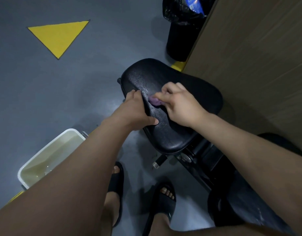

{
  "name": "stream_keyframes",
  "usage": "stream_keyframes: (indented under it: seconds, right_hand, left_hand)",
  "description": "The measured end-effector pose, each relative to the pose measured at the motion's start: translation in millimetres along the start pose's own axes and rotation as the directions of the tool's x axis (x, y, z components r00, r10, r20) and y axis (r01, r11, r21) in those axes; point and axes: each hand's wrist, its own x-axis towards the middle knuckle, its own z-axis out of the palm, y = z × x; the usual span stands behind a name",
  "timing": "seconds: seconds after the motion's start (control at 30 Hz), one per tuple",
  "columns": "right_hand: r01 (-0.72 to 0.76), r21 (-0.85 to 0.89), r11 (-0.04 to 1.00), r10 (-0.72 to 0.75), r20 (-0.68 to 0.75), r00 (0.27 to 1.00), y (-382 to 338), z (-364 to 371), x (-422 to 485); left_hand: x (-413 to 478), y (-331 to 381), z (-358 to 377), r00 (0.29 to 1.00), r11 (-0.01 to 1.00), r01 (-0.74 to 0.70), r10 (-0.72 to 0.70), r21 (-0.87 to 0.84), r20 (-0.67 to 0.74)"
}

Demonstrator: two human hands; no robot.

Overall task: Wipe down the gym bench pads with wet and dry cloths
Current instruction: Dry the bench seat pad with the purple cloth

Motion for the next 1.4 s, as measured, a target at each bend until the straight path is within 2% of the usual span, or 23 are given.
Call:
stream_keyframes:
  seconds: [0.1,0.4,0.53,0.6,0.77,1.03,1.2,1.4]
  right_hand:
    - [-0.021,0.001,1.0,0.021,0.017,1.0,6,2,11]
    - [-0.268,0.03,0.963,0.269,-0.043,0.962,34,27,124]
    - [-0.325,0.082,0.942,0.326,0.005,0.945,46,36,158]
    - [-0.352,0.054,0.935,0.35,0.044,0.936,48,36,166]
    - [-0.229,0.018,0.973,0.229,-0.001,0.973,29,26,136]
    - [-0.044,0.007,0.999,0.043,0.051,0.998,5,9,51]
    - [-0.061,0.013,0.998,0.06,0.025,0.998,8,15,62]
    - [-0.191,-0.008,0.982,0.191,-0.002,0.982,14,36,130]
  left_hand:
    - [0,0,1,1.0,1.0,0.005,-0.005,-0.01,0.004]
    - [5,-3,5,0.999,1.0,-0.03,0.03,-0.001,-0.012]
    - [5,-1,4,0.999,0.999,-0.038,0.038,0.014,-0.012]
    - [4,0,2,0.999,0.999,-0.042,0.042,0.017,-0.014]
    - [0,-2,0,0.999,0.999,-0.05,0.05,0.013,-0.013]
    - [-7,0,1,1.0,1.0,-0.024,0.024,-0.012,-0.018]
    - [-5,-1,2,1.0,1.0,-0.021,0.021,-0.02,-0.015]
    - [-2,-2,1,0.999,0.999,-0.044,0.044,0.001,-0.022]
